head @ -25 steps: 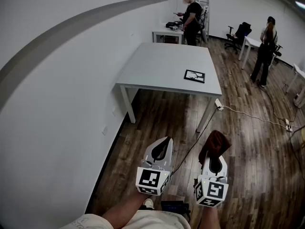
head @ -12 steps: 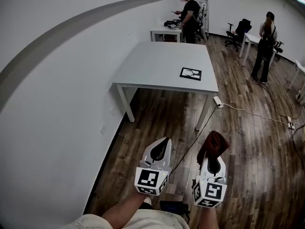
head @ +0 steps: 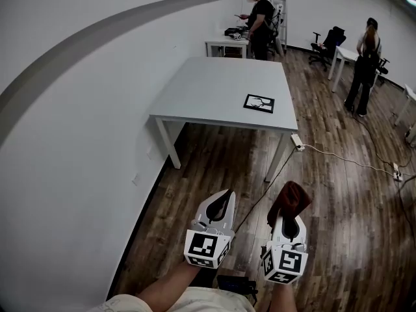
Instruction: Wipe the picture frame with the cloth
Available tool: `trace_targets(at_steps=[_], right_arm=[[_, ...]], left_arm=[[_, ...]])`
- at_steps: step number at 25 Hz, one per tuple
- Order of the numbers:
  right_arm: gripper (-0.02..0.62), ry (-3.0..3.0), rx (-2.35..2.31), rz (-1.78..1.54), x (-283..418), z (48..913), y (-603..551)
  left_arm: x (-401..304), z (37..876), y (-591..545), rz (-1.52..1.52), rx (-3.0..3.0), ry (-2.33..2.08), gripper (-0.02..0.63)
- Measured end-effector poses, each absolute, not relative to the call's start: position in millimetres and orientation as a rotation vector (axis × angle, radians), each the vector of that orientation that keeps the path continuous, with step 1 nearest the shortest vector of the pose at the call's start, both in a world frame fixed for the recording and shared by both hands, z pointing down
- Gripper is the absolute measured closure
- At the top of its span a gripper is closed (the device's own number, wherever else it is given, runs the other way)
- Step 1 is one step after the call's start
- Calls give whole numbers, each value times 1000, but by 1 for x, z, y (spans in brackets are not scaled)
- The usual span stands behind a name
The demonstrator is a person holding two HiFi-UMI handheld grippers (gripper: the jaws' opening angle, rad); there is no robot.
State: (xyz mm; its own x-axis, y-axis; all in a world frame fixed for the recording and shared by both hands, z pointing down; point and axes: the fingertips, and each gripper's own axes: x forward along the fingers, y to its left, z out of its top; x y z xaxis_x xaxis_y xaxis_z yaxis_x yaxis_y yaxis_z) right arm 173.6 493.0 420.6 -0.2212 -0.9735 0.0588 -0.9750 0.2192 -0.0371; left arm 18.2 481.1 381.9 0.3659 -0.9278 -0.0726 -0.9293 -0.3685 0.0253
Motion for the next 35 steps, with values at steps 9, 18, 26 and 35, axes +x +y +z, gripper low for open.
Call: trace_targets(at_steps=[9, 18, 26, 35], right_arm=[[537, -2407, 1918, 93, 142, 424, 417], [537, -2374, 1879, 95, 103, 420, 337], [535, -2354, 1911, 110, 69, 413, 273], [535, -2356, 1946, 110, 57, 411, 239]], left_arm=[[-8, 386, 407, 139, -2587, 1754, 605], [-53, 388, 327, 149, -2598, 1782, 605], [-87, 381, 259, 153, -2618, 1740, 606], [-93, 376, 221, 171, -2636, 1684, 605]])
